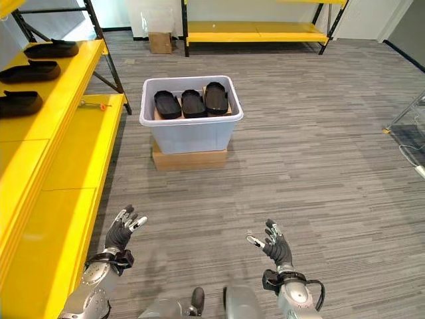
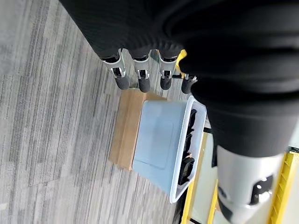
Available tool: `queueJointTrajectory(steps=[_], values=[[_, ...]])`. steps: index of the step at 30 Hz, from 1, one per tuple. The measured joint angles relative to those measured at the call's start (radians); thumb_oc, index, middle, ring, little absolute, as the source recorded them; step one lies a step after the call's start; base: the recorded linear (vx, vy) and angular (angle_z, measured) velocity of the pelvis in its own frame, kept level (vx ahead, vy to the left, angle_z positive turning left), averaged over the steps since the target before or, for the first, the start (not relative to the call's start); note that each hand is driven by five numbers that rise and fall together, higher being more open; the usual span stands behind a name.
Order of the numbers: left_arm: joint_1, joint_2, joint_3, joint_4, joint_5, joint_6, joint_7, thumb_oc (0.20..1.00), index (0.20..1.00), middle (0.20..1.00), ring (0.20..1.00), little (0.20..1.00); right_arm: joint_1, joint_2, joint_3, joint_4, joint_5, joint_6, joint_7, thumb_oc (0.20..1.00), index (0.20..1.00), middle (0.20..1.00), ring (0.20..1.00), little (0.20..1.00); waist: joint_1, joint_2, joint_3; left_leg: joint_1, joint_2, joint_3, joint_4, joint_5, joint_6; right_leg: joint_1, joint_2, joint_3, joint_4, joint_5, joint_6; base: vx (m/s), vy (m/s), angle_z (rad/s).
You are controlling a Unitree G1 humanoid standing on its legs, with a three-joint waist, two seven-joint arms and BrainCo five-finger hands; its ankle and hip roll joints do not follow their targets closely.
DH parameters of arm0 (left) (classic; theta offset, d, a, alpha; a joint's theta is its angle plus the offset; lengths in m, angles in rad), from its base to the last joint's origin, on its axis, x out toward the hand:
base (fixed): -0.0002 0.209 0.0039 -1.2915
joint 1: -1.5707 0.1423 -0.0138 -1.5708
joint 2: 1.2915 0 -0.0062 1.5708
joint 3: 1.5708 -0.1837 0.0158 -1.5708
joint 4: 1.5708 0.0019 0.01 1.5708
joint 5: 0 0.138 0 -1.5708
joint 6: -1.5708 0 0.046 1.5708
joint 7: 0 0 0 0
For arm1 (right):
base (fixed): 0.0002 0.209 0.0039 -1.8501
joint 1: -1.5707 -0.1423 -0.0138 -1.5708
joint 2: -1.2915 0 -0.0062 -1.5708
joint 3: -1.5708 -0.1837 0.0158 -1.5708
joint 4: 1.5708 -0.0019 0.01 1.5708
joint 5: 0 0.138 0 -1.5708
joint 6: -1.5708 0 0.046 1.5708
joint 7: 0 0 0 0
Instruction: Move parts from the plastic box to the shelf.
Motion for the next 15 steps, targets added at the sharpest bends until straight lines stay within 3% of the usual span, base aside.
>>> queueJointTrajectory(steps=[1,2,4,5,6,8,9,10,11,13,15], values=[[0.002,0.000,0.000,0.003,0.000,0.001,-0.002,1.000,1.000,1.000,1.000,1.000,0.001,-0.001,0.002,0.003,0.002,0.001,-0.001,1.000,1.000,1.000,1.000,1.000,-0.001,-0.012,-0.001,0.005,-0.008,-0.005,0.005,-0.014,-0.009,-0.017,-0.003,-0.003,-0.052,0.018,0.011,0.53,-0.121,0.16],[0.002,-0.006,0.000,0.007,0.000,0.001,-0.002,1.000,1.000,1.000,1.000,1.000,0.002,-0.002,0.000,0.005,0.008,0.001,0.002,1.000,1.000,1.000,1.000,1.000,0.000,-0.022,-0.008,0.011,-0.007,0.001,0.007,-0.026,-0.006,-0.008,-0.002,-0.015,-0.220,0.049,0.030,0.36,-0.097,0.02],[0.005,-0.013,-0.007,0.012,0.001,0.001,-0.005,1.000,1.000,1.000,1.000,1.000,-0.001,0.000,-0.012,0.005,0.007,0.001,0.008,1.000,1.000,1.000,1.000,1.000,-0.008,-0.032,0.002,0.048,-0.011,-0.026,0.023,-0.060,-0.020,0.017,-0.004,-0.016,-0.417,0.138,0.026,0.41,-0.141,0.18],[0.010,-0.019,-0.008,0.017,0.001,0.001,-0.005,1.000,1.000,1.000,1.000,1.000,0.000,-0.001,-0.016,0.006,0.007,0.001,0.008,1.000,1.000,1.000,1.000,1.000,-0.010,-0.031,0.003,0.070,-0.007,-0.028,0.025,-0.070,-0.013,0.028,-0.005,-0.020,-0.441,0.171,0.019,0.39,-0.172,0.44],[0.018,-0.031,-0.011,0.021,0.001,0.002,-0.007,1.000,1.000,1.000,1.000,1.000,0.005,-0.005,-0.016,0.006,0.007,0.002,0.008,1.000,1.000,1.000,1.000,1.000,-0.030,-0.027,0.001,0.117,0.004,-0.064,0.023,-0.120,-0.037,0.071,0.001,-0.011,-0.445,0.204,0.007,0.28,-0.136,0.47],[0.032,-0.037,-0.036,0.022,0.001,0.002,-0.012,1.000,1.000,1.000,1.000,1.000,0.030,-0.004,-0.015,0.007,0.007,0.004,0.008,1.000,1.000,1.000,1.000,1.000,-0.052,0.001,-0.024,0.169,0.025,-0.104,0.019,-0.146,-0.046,0.110,0.010,-0.010,-0.408,0.212,-0.002,0.30,-0.134,0.60],[0.045,-0.044,-0.047,0.013,0.002,-0.002,-0.030,1.000,1.000,1.000,1.000,1.000,0.052,-0.019,-0.013,0.007,0.008,0.001,0.012,1.000,1.000,1.000,1.000,1.000,-0.044,0.007,-0.056,0.208,0.054,-0.097,0.019,-0.171,-0.070,0.140,0.034,-0.023,-0.402,0.255,-0.052,0.37,-0.189,0.34],[0.053,-0.056,-0.049,0.010,0.002,0.000,-0.035,1.000,1.000,1.000,1.000,1.000,0.040,-0.041,-0.016,0.012,0.008,0.001,0.013,1.000,1.000,1.000,1.000,1.000,-0.054,0.045,-0.068,0.203,0.087,-0.101,0.045,-0.192,-0.109,0.149,0.058,-0.046,-0.382,0.232,-0.073,0.29,-0.179,0.15],[0.052,-0.060,-0.049,0.005,0.002,0.000,-0.038,1.000,1.000,1.000,1.000,1.000,0.036,-0.063,-0.018,0.012,0.008,0.001,0.013,1.000,1.000,1.000,1.000,1.000,-0.054,0.062,-0.077,0.198,0.101,-0.103,0.067,-0.192,-0.135,0.147,0.067,-0.063,-0.372,0.212,-0.082,0.30,-0.185,0.19],[0.040,-0.062,-0.046,0.005,0.002,0.000,-0.038,1.000,1.000,1.000,1.000,1.000,0.029,-0.083,-0.028,0.014,0.011,0.002,0.012,1.000,1.000,1.000,1.000,1.000,-0.054,0.067,-0.075,0.173,0.108,-0.097,0.139,-0.181,-0.188,0.160,0.074,-0.077,-0.368,0.197,-0.098,0.25,-0.178,0.17],[0.016,-0.068,-0.039,0.004,0.000,0.000,-0.037,1.000,1.000,1.000,1.000,1.000,0.010,-0.085,-0.035,0.030,0.021,0.001,0.009,1.000,1.000,1.000,1.000,1.000,-0.054,0.049,-0.063,0.093,0.101,-0.070,0.382,-0.155,-0.262,0.228,0.087,-0.082,-0.394,0.169,-0.115,0.17,-0.182,0.08]])
